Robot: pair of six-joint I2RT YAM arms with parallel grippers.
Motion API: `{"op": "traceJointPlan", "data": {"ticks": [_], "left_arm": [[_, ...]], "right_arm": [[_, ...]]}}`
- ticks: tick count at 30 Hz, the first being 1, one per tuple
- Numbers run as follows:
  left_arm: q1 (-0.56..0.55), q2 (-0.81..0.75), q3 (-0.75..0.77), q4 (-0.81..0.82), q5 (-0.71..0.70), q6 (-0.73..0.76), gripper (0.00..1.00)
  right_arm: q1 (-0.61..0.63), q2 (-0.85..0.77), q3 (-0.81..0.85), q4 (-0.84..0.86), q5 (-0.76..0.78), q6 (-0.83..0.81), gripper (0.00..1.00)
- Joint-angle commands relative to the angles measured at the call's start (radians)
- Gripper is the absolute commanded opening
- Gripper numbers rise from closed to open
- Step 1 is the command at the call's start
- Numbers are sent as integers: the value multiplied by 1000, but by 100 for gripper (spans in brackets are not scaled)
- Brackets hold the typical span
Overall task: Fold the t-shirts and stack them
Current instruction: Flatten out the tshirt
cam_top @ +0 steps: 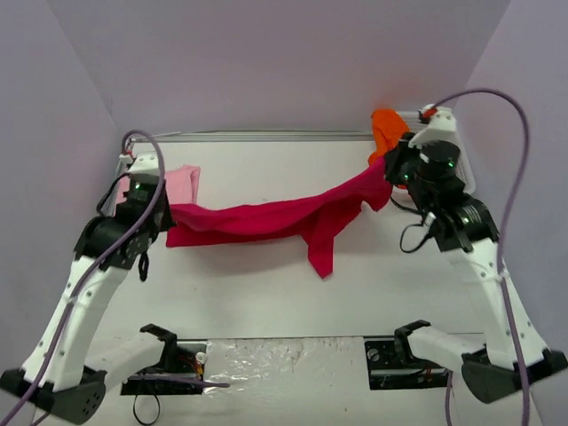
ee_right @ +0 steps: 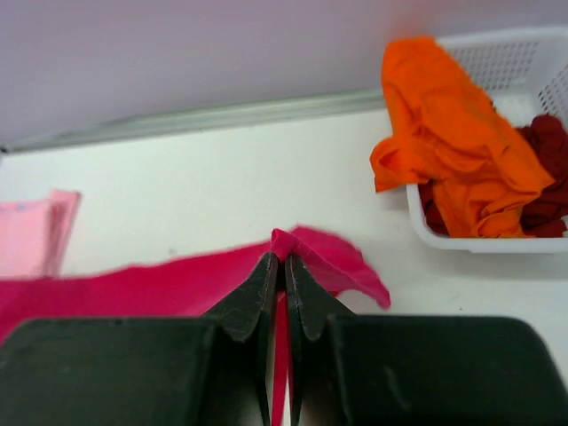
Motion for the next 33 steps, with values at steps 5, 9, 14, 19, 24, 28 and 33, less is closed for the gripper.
{"op": "traceJointPlan", "data": {"ticks": [5, 9, 14, 19, 24, 28, 33], "left_arm": [[-24, -143, 181, -138, -63, -43, 2], [-24, -74, 388, -166, -91, 23, 2], [-21, 95, 557, -127, -177, 91, 2], [-12, 318, 642, -13, -182, 120, 2], [31, 538, 651, 64, -182, 103, 2], [60, 728, 684, 118, -176, 89, 2], [80, 946, 835, 89, -293, 111, 2]], "right_arm": [[10, -134, 207, -88, 85, 34, 0], [9, -58, 376, -107, 114, 5, 0], [9, 184, 646, -107, 167, -42, 0], [10, 483, 824, -73, 186, -62, 0], [-14, 699, 912, -33, 221, -83, 0], [-48, 854, 907, 2, 235, -82, 0], [-82, 1014, 995, 19, 266, -96, 20]]}}
